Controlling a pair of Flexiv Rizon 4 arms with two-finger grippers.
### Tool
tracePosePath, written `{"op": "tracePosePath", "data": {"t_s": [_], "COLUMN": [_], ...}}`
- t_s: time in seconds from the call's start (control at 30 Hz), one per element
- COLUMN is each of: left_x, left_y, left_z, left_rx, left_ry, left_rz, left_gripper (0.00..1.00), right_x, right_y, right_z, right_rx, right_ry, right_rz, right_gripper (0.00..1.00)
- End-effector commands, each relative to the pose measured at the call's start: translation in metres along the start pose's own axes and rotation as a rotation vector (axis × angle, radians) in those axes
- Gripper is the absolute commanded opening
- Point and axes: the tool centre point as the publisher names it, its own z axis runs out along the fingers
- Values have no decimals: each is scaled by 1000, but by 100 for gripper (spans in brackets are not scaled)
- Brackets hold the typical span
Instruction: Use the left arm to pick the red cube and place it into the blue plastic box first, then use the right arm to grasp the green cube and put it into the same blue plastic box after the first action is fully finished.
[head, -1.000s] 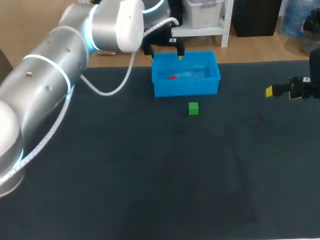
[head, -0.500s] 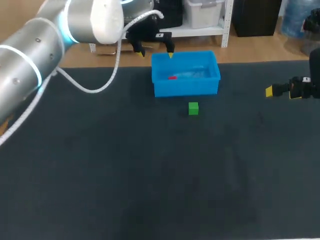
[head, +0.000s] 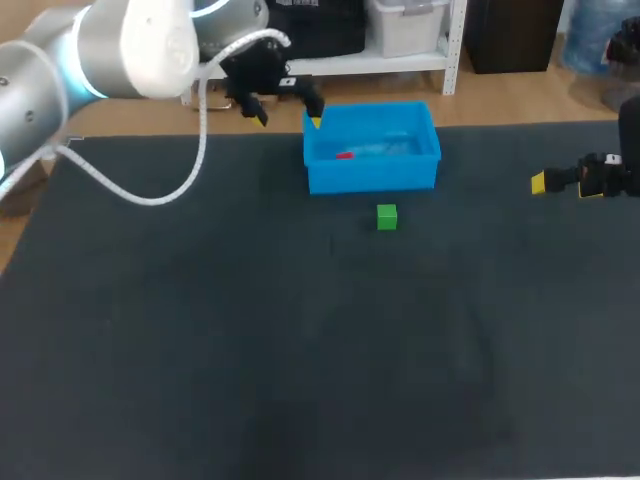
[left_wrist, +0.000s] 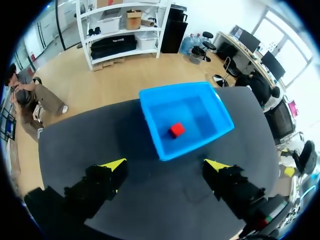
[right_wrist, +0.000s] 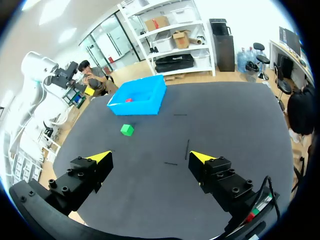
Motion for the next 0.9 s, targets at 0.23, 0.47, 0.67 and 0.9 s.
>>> {"op": "tracePosePath", "data": {"t_s": [0.23, 0.47, 0.67, 0.9], "left_x": [43, 55, 63, 73], "left_y": [13, 17, 20, 28], "left_z": [-9, -11, -13, -16], "left_rx": [47, 68, 91, 108], "left_ry": [-256, -253, -251, -240], "left_rz": [3, 5, 18, 42], "left_gripper": [100, 100, 100, 100], "right_x": [0, 0, 0, 0], "right_y": [0, 0, 0, 0], "right_z": [0, 0, 0, 0], "right_rx": [1, 1, 1, 1], "right_ry": [1, 1, 1, 1], "right_rz": [0, 0, 0, 0], "right_gripper": [100, 100, 100, 100]}}
